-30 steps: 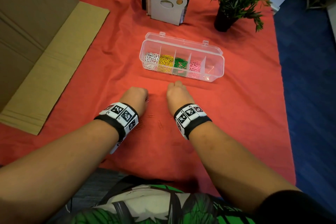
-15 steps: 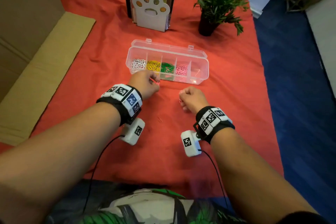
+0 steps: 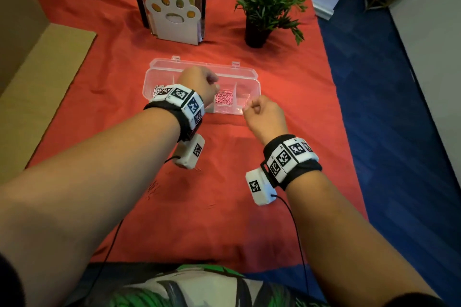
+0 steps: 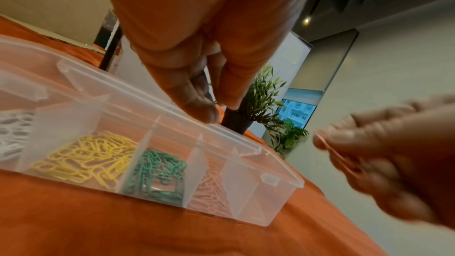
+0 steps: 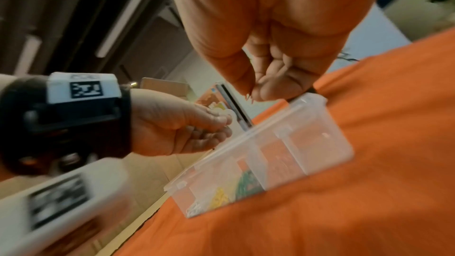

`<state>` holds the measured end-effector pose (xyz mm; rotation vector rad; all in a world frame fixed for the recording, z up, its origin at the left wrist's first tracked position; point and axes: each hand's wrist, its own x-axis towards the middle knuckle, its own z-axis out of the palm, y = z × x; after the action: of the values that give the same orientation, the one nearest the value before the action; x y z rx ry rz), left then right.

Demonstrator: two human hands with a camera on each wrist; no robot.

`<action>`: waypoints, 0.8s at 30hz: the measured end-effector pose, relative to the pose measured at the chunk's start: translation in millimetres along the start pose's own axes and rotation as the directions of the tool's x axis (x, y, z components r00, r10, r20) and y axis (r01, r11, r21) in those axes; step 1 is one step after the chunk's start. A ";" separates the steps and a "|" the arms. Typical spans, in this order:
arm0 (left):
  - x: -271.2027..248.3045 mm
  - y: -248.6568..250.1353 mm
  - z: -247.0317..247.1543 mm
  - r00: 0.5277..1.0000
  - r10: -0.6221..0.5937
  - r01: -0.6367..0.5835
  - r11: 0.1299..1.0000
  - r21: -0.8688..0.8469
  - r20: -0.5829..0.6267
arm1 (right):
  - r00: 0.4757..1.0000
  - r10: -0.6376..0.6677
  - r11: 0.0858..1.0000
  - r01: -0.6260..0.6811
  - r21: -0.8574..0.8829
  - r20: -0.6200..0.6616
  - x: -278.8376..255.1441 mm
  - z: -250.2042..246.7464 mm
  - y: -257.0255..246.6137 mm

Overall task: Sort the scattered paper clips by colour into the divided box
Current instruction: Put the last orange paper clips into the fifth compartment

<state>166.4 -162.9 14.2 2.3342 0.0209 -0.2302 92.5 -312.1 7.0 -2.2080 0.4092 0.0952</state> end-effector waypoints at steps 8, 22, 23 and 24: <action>-56.9 -67.2 -41.4 0.999 -0.031 0.032 0.997 0.072 -0.020 | 0.987 -0.161 0.956 0.156 -0.250 -0.001 34.4 22.6 -42.8; -130.6 -153.8 -58.5 0.913 -0.312 0.177 0.883 0.435 0.263 | 0.889 -0.027 0.858 0.256 -0.446 0.458 -52.1 75.6 1.8; -133.2 -154.2 -56.5 0.911 -0.310 0.169 0.882 0.439 0.273 | 0.886 -0.009 0.838 0.259 -0.480 0.464 -58.5 77.6 3.9; -135.7 -154.3 -54.6 0.909 -0.307 0.163 0.884 0.439 0.281 | 0.885 0.005 0.821 0.262 -0.507 0.466 -64.6 80.1 5.8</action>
<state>28.5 -8.5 -34.5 2.6693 0.0979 -0.8385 35.6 -236.4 -33.7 -2.6764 -0.0559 0.7235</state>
